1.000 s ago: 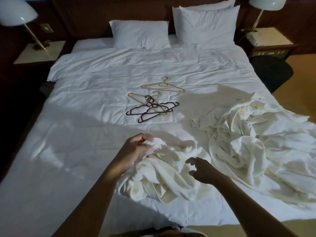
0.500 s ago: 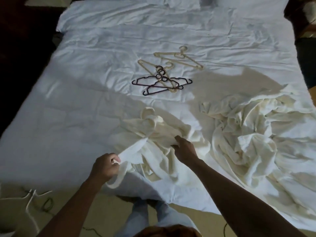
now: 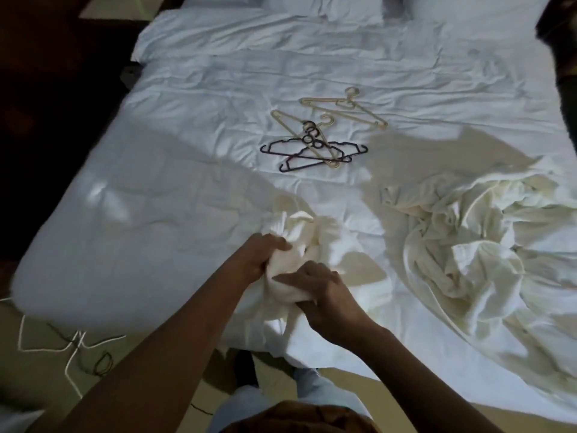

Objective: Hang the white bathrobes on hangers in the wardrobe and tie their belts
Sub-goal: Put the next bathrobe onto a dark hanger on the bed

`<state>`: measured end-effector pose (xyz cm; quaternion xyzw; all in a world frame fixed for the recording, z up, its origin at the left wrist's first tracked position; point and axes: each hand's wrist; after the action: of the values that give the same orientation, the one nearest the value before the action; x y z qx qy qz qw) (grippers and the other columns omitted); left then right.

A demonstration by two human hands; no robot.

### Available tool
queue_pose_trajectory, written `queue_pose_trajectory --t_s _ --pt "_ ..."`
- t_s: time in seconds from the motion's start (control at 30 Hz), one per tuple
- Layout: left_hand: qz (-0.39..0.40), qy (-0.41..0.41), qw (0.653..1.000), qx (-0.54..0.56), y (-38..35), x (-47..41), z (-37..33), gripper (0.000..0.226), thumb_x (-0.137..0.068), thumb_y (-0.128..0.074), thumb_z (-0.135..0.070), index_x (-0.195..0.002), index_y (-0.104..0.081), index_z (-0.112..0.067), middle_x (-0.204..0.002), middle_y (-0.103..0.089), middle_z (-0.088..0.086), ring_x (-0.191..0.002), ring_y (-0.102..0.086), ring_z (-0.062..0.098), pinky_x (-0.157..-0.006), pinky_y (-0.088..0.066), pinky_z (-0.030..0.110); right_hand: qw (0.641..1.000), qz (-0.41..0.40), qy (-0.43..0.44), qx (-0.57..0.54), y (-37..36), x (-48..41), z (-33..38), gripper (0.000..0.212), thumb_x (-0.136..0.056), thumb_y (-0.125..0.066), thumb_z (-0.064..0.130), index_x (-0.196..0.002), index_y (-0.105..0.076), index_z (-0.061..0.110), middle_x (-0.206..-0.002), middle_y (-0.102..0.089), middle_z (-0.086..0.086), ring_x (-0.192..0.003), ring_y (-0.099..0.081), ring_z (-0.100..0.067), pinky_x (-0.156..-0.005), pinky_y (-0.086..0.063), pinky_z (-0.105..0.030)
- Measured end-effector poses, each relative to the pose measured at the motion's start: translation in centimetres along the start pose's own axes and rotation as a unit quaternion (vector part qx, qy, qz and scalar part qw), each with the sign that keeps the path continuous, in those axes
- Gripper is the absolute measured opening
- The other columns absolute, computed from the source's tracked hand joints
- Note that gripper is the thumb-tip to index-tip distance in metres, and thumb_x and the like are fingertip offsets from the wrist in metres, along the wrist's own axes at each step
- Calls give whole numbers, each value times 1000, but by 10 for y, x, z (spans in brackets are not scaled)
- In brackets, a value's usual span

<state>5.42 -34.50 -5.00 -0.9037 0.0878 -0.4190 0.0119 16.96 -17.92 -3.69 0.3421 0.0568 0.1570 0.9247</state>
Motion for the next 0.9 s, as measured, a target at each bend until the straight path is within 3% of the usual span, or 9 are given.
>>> queue_pose_trajectory --t_s 0.13,0.2,0.3,0.43,0.5,0.57,0.63,0.77,0.9 --pt "72 -33 996 39 13 18 -4 40 -61 -79 -7 -96 -70 10 -91 -68 23 -83 -66 34 -77 -52 34 976 85 -144 -138 13 21 -7 63 -75 -61 10 -127 -61 45 -131 -54 17 -127 -49 -2 -107 -41 -30" --pt "109 -55 992 23 21 42 -4 27 -67 -67 -2 -93 -73 2 -80 -74 14 -74 -71 26 -73 -53 30 965 -14 -226 -132 15 25 -16 63 -70 -55 12 -125 -60 42 -138 -54 16 -133 -48 -4 -109 -43 -35" --pt "196 -88 977 10 50 72 2 59 -63 -57 -1 -119 -73 -9 -110 -73 19 -101 -70 33 -88 -52 37 929 -213 -299 -58 9 21 -22 68 -79 -66 4 -140 -49 27 -144 -51 -4 -132 -52 -24 -104 -45 -36" --pt "226 -124 966 11 104 101 10 59 -43 -61 -8 -98 -81 -14 -97 -73 14 -91 -69 27 -76 -54 31 944 -165 -264 109 -11 1 -12 107 -71 -88 36 -158 -27 23 -159 -31 -12 -147 -27 -31 -116 -28 -51" --pt "227 -144 963 7 129 116 13 54 -41 -59 -9 -89 -81 -14 -90 -72 14 -86 -68 27 -73 -52 30 955 -77 -251 140 -32 -6 -1 87 -71 -79 49 -148 -45 31 -154 -44 -6 -145 -35 -31 -115 -30 -53" --pt "213 -153 965 15 151 128 15 48 -43 -52 -4 -80 -81 -15 -83 -72 11 -81 -68 27 -70 -52 28 964 -31 -243 100 -54 -7 13 50 -76 -71 35 -124 -66 26 -122 -70 -5 -121 -61 -32 -99 -47 -44" --pt "183 -144 972 22 173 135 19 44 -46 -51 -2 -76 -80 -16 -80 -72 10 -78 -68 25 -68 -52 26 963 -65 -259 43 -66 -3 27 23 -82 -65 23 -104 -70 19 -96 -74 -4 -97 -69 -31 -78 -50 -37" --pt "65 -100 991 -58 211 130 32 18 -48 -58 -9 -59 -72 -12 -68 -58 14 -64 -57 29 -52 -36 24 943 -133 -304 -10 -51 11 61 16 -79 -58 29 -88 -69 21 -81 -71 2 -79 -68 -21 -60 -47 -30" --pt "-70 -113 979 -151 224 112 29 24 -66 -62 -9 -87 -74 -6 -49 -48 1 -41 -40 16 -43 -28 20 941 -156 -301 4 -30 18 94 6 -82 -72 24 -86 -71 28 -76 -67 7 -69 -63 -11 -46 -39 -15"
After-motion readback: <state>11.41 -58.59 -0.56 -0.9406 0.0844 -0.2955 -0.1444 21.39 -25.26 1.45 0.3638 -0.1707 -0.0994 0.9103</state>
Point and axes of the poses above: each hand's wrist, its own x-axis away from the middle knuckle, its own y-axis out of the back of the hand, z = x × y
